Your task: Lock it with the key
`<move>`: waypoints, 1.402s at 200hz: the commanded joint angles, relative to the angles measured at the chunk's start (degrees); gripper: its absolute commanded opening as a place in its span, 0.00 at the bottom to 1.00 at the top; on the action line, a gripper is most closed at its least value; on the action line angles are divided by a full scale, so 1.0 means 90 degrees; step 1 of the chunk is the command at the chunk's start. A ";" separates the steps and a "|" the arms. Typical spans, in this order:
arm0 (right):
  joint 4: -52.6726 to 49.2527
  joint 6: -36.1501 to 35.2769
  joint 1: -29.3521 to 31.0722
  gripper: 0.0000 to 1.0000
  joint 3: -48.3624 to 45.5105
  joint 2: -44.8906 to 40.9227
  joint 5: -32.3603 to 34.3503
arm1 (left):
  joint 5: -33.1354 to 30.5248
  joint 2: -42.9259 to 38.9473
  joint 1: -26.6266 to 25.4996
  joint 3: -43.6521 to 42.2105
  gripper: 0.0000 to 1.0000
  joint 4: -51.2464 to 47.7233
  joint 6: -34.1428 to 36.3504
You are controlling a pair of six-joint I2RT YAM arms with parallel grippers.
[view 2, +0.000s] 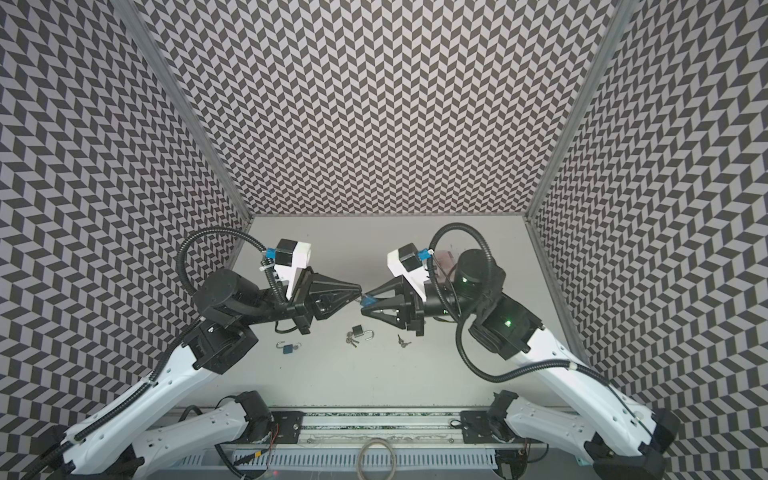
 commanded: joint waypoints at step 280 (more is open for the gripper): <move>0.4375 0.1660 0.0852 0.00 -0.1191 0.0125 0.1821 | -0.0913 -0.0430 -0.0112 -0.0850 0.00 0.2110 -0.1404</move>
